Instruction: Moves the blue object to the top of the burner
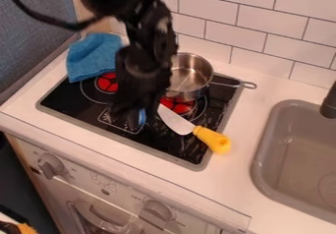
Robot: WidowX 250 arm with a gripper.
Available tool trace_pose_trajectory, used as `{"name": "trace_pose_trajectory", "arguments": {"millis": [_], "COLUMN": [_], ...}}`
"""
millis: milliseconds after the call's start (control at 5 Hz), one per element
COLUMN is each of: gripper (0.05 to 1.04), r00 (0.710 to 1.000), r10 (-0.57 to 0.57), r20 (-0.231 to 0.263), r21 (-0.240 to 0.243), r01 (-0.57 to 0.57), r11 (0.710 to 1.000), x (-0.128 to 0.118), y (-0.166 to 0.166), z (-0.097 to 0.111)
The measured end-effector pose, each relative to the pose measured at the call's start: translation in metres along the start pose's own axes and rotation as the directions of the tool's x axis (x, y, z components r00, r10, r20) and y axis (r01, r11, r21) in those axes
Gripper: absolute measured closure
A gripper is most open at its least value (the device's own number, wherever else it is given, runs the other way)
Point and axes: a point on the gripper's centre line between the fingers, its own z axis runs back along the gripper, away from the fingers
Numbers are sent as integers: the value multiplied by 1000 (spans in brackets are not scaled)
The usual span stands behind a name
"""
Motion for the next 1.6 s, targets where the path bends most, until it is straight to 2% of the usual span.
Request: {"name": "trace_pose_trajectory", "arguments": {"millis": [200,400,600,800,1400,1600], "gripper": [651,651,651,651,651,568], "r00": [995,997,997,998,997,997], "r10": [98,78,76,47,11,21], "r20": [-10,-22,-30,-44,-77,-80], "r21": [-60,-130,-143,-126,-36,-18], "r01": [-99,-81,-79,-53,-14,-22], "r11": [993,988,987,991,999,1000], "x": [33,55,75,83,89,90], "y": [-9,-37,-54,-74,-102,-107], "z": [14,22,14,-2,-53,-55]}}
